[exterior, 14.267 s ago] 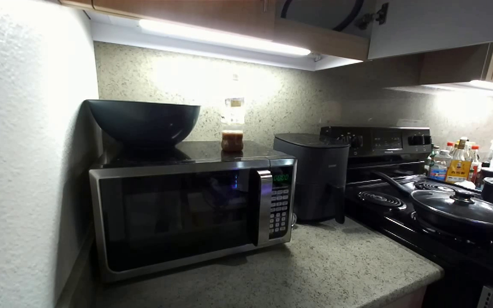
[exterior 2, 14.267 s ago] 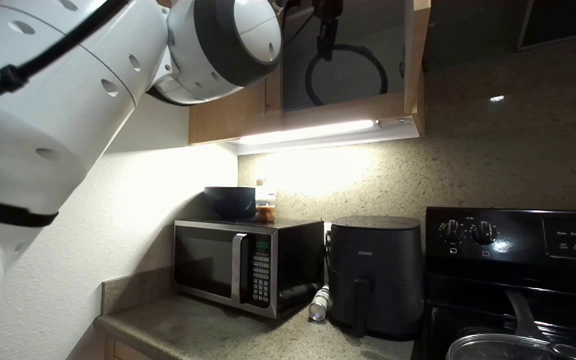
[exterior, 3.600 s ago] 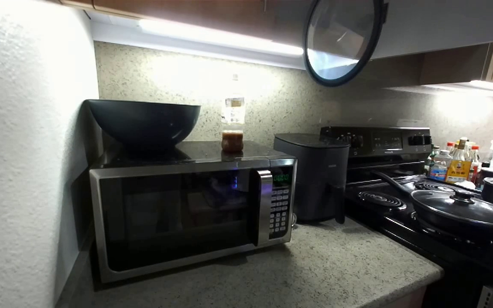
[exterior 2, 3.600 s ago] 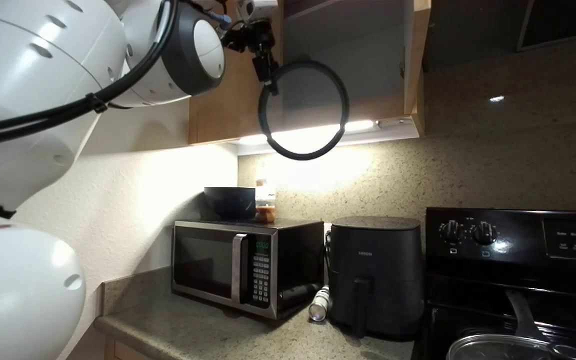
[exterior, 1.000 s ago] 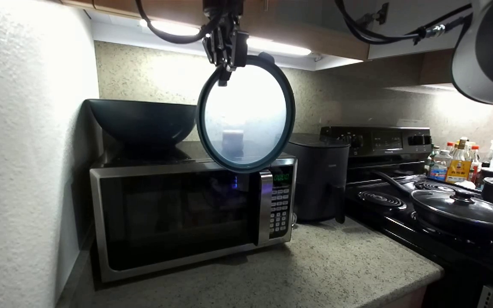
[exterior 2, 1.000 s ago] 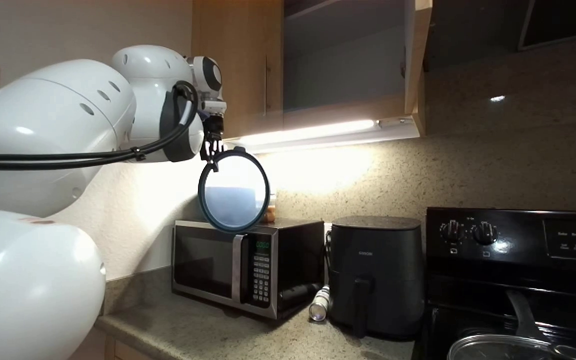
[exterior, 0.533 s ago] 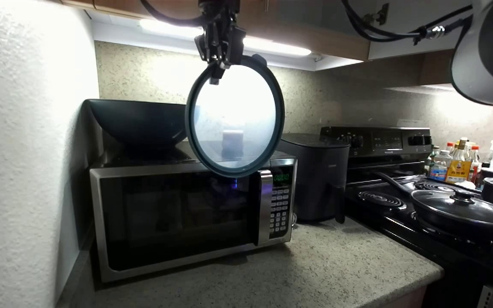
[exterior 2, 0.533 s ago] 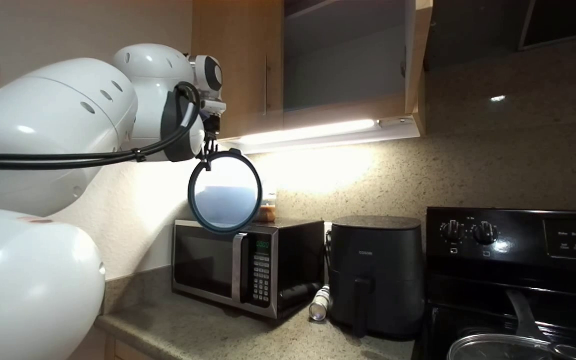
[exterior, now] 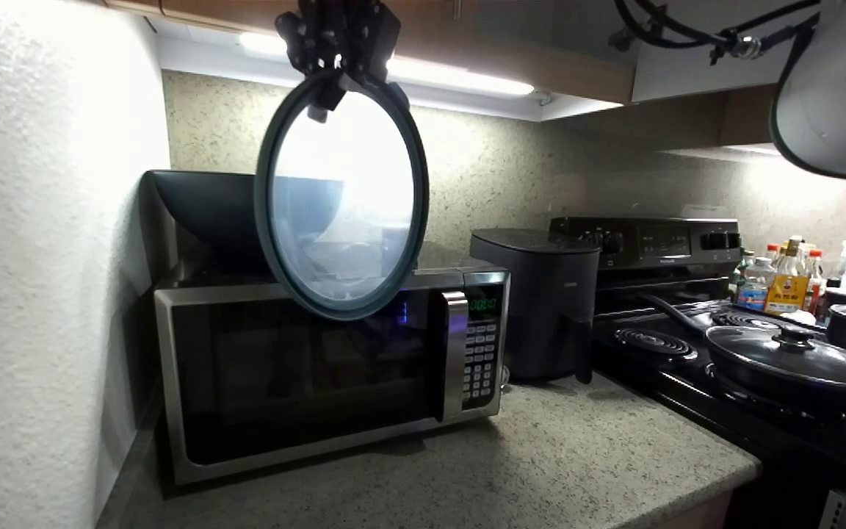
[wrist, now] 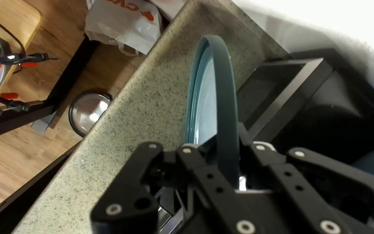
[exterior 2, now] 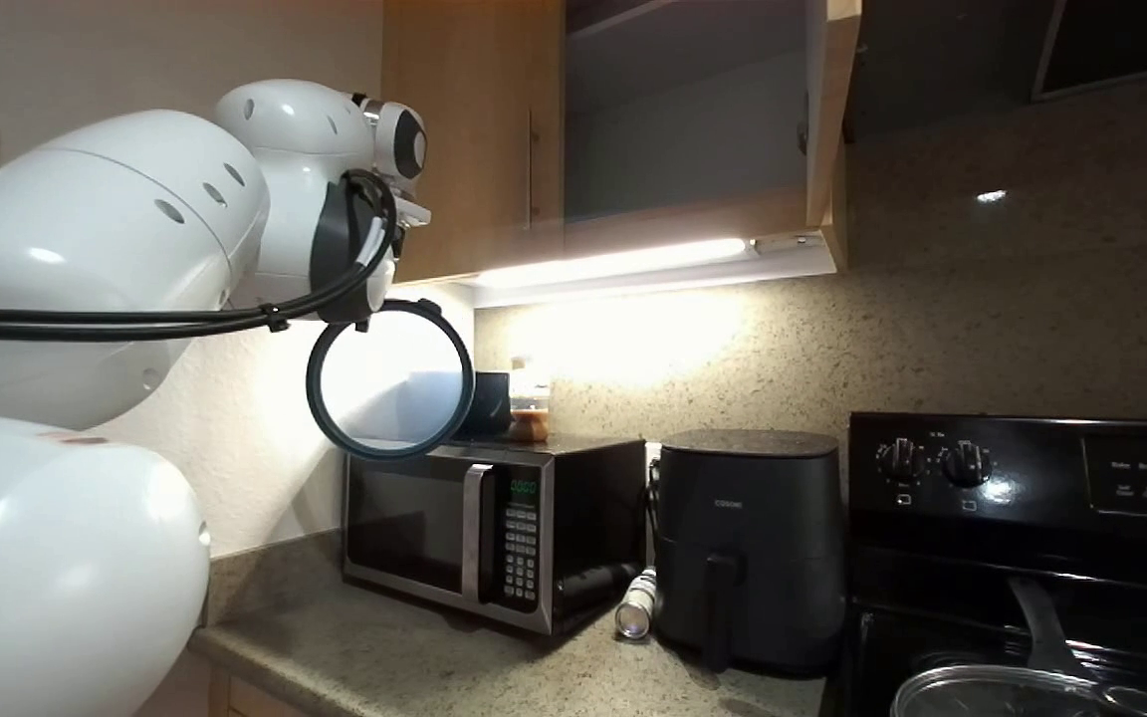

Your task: Take the plastic object in the top cabinet and put it on the counter

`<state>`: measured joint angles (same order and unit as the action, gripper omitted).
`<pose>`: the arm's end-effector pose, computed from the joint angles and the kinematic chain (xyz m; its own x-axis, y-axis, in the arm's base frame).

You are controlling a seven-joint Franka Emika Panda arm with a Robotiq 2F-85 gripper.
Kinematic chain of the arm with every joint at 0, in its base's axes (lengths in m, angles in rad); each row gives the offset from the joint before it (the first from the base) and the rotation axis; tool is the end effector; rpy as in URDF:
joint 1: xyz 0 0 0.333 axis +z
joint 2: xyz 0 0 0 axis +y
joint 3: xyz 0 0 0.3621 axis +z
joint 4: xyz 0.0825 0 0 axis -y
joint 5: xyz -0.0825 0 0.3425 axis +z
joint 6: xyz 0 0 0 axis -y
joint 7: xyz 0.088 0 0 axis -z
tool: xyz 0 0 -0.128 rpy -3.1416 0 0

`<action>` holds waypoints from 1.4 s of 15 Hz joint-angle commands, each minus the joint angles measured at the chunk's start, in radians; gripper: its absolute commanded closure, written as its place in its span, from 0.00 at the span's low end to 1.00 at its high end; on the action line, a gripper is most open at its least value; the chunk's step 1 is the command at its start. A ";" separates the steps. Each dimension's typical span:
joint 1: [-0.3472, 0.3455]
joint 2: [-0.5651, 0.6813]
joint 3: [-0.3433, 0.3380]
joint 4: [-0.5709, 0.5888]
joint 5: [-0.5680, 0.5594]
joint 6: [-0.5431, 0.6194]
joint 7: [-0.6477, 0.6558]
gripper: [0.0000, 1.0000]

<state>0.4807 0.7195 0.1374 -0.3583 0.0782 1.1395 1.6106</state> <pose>0.5583 0.3474 0.6666 0.5424 -0.8245 -0.1610 -0.8394 -0.5398 -0.0638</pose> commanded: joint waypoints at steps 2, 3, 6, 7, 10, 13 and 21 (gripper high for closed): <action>-0.061 -0.009 0.060 -0.047 0.120 -0.023 -0.104 0.96; -0.061 -0.006 0.046 -0.056 0.111 -0.032 -0.088 0.96; -0.066 0.049 0.029 -0.006 0.101 -0.093 -0.053 0.96; -0.071 0.055 0.029 -0.008 0.105 -0.101 -0.053 0.96; -0.081 0.080 0.021 -0.005 0.104 -0.118 -0.035 0.96; -0.089 0.106 0.012 -0.002 0.099 -0.101 -0.039 0.96; -0.061 0.144 -0.018 -0.027 0.055 -0.091 -0.098 0.96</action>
<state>0.4157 0.8540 0.1347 -0.3728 0.1559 1.0564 1.5554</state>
